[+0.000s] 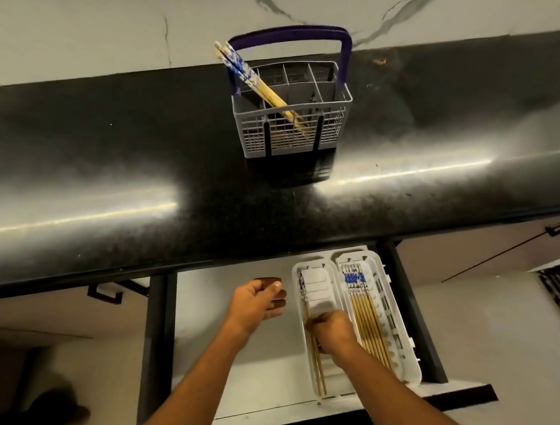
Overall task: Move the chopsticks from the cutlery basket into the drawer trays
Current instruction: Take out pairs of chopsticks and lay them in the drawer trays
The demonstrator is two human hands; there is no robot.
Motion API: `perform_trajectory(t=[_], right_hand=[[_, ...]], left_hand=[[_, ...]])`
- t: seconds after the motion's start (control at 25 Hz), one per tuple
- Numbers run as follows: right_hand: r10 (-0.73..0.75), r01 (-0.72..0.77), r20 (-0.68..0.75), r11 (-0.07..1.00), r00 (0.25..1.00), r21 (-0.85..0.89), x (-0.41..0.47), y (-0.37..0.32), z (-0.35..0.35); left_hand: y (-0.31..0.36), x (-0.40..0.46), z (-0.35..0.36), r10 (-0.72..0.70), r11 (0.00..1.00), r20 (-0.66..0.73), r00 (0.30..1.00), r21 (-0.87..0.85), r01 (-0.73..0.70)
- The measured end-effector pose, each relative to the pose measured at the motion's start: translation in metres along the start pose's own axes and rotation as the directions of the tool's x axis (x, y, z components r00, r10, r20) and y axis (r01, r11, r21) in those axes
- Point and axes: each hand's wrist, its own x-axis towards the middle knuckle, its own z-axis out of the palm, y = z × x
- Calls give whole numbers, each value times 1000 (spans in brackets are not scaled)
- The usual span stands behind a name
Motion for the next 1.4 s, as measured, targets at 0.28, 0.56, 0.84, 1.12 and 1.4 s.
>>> perform_trajectory(t=[0.28, 0.56, 0.84, 1.12, 1.4], right_hand=[[-107, 74, -75, 934, 991, -351, 6, 3, 15], [-208, 97, -157, 845, 965, -526, -11, 2, 21], [-233, 98, -187, 836, 954, -540, -19, -3, 19], [-276, 153, -199, 865, 940, -478, -32, -6, 16], [-385, 323, -194, 902, 902, -287, -60, -72, -19]], left_hand=[[-16, 10, -4, -70, 997, -25, 997, 30, 70], [-18, 9, -2, -71, 997, -12, 997, 27, 72], [-15, 7, -4, -60, 998, -29, 998, 6, 60], [4, -2, -6, 0, 1000, -36, 999, 31, 1], [130, -17, -16, 338, 913, -69, 939, -216, -345]])
